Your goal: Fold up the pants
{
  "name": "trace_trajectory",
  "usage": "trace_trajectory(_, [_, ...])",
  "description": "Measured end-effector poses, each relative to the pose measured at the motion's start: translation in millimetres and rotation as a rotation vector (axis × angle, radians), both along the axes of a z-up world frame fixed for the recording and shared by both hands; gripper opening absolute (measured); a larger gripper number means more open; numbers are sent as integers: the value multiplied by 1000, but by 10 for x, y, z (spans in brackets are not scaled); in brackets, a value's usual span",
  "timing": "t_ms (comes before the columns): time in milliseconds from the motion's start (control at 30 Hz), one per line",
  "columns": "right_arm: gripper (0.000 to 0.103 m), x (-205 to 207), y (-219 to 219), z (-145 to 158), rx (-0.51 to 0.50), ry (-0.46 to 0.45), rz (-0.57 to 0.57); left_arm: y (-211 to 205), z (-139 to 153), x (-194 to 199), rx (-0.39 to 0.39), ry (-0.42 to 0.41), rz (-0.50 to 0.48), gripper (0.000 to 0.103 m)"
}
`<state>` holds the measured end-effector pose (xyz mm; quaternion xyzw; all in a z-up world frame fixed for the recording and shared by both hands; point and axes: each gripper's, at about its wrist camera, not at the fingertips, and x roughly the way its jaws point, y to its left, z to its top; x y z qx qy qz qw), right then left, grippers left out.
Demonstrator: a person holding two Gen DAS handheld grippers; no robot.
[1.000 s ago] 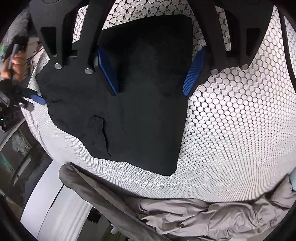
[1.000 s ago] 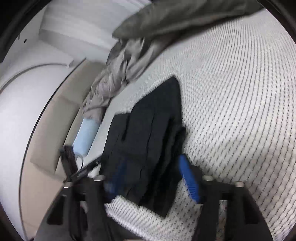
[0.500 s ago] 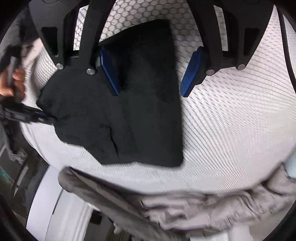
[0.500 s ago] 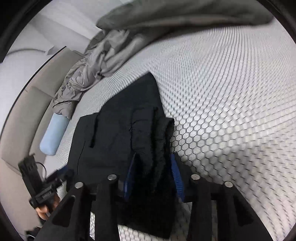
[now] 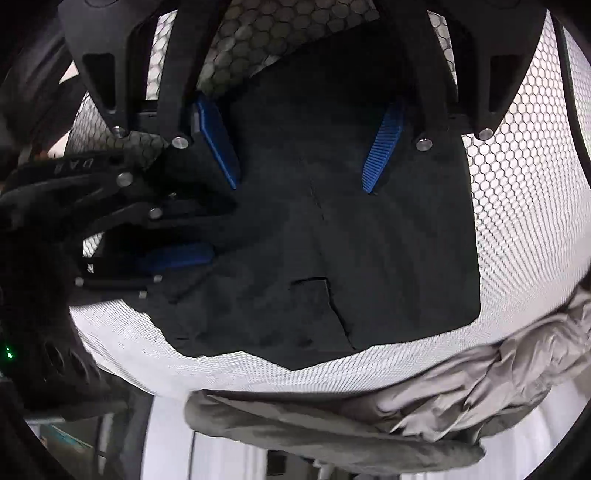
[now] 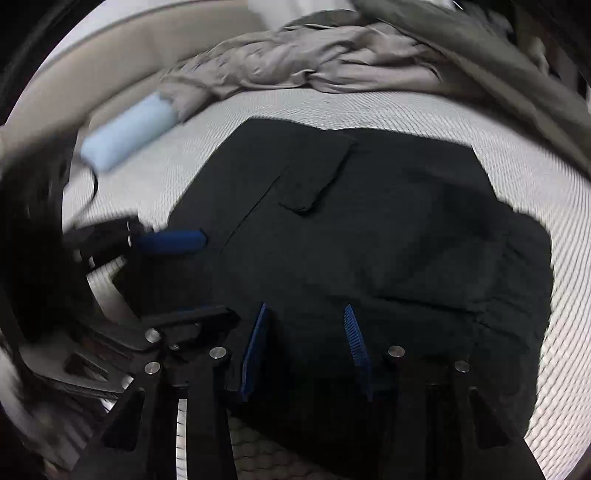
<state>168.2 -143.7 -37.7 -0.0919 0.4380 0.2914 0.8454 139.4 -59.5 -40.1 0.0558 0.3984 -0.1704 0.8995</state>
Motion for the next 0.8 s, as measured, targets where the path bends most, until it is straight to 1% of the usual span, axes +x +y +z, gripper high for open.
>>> trace_trajectory(33, [44,-17,-1,24,-43,-26,0,23,-2,-9,-6,5,-5,67])
trace_trajectory(100, [44,-80,-179,47,-166,-101,-60,86,-13,-48,-23,16,-5,67])
trace_trajectory(133, [41,-106,-318,56,-172,-108,-76,106,-24,-81,-29,23,-6,67])
trace_trajectory(167, [41,-129,-504,84,-120,-77,-76,111,-24,-96,-28,25,-6,67])
trace_trajectory(233, [43,-133,-686,139,-121,-76,-130,95,-14,-107,-15,25,-3,67])
trace_trajectory(267, [47,-122,-725,158,-115,-70,-142,88,-5,-100,-12,27,3,67])
trace_trajectory(333, [50,-106,-752,242,-69,-76,-175,103,61,-85,-27,34,27,67])
trace_trajectory(367, [50,-110,-761,288,-53,-93,-182,119,129,-90,-51,30,34,67])
trace_trajectory(433, [50,-121,-665,423,-2,-153,-182,128,265,-117,-88,-12,24,67])
trace_trajectory(467, [51,-137,-621,455,16,-162,-177,111,299,-91,-89,-31,19,67])
trace_trajectory(500, [51,-91,-481,452,40,-154,-167,77,309,-50,-69,-37,22,67])
trace_trajectory(533, [51,-82,-440,418,49,-140,-155,43,282,32,-50,-27,26,67])
trace_trajectory(600, [51,0,-167,268,54,-70,-96,27,153,187,-30,21,20,67])
trace_trajectory(633, [51,52,-43,156,37,-40,-74,45,105,216,-32,31,13,67])
trace_trajectory(667, [51,106,52,25,-23,-35,-61,73,83,205,-37,27,-10,67])
trace_trajectory(700, [51,148,60,-27,-61,-48,-62,99,80,179,-33,22,-22,67])
trace_trajectory(733, [52,151,25,-34,-95,-73,-77,140,81,142,-32,19,-27,67])
trace_trajectory(800, [50,102,-147,45,-217,-152,-161,231,59,87,-41,22,-23,67])
